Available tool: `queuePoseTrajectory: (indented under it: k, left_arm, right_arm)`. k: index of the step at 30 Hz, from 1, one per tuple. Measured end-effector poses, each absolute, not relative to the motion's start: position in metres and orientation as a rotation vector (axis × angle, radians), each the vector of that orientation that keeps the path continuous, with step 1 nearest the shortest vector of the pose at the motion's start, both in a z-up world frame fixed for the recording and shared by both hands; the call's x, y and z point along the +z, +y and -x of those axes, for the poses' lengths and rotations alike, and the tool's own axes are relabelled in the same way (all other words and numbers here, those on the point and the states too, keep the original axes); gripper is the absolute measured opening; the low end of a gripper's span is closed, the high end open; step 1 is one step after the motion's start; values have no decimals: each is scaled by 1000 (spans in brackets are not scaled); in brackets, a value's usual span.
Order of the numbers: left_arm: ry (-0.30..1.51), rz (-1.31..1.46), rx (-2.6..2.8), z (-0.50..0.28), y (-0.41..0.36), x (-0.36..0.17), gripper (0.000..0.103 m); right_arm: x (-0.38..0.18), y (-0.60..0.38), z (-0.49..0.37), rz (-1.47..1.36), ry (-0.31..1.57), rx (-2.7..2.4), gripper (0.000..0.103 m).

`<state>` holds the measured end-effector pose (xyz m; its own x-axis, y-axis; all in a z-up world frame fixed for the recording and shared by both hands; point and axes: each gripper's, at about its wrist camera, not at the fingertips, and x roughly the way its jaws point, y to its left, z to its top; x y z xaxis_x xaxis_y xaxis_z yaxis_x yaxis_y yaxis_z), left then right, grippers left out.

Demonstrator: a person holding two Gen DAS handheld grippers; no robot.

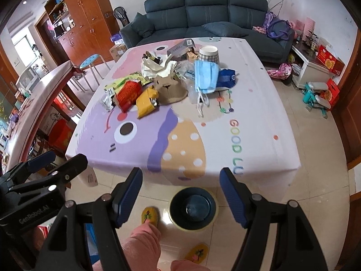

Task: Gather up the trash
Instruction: 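Grasp the red snack bag with the left tool while the right tool grasps the yellow bag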

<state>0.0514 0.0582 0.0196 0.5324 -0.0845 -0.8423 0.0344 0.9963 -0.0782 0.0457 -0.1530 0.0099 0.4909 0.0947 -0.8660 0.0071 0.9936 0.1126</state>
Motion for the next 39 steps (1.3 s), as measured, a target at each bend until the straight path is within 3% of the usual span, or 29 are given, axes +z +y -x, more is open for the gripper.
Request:
queuePoseTrajectory:
  k: [3, 16, 29, 32, 37, 39]
  left_arm:
    - [1017, 60, -93, -79, 76, 20, 86]
    - [1139, 17, -208, -225, 148, -6, 86]
    - [1360, -10, -446, -318, 117, -70, 85]
    - [1395, -12, -463, -328, 112, -83, 77]
    - [1458, -16, -474, -339, 107, -101, 67]
    - [1469, -14, -485, -342, 106, -104, 66]
  right_arm:
    - [9, -139, -69, -117, 1065, 36, 64]
    - [-19, -82, -173, -208, 1116, -18, 64]
    - [-93, -69, -251, -231, 1200, -55, 64]
    - [-109, -75, -255, -278, 1220, -76, 64]
    - [-121, -80, -254, -331, 1213, -55, 56]
    - [-121, -80, -252, -329, 1205, -32, 44]
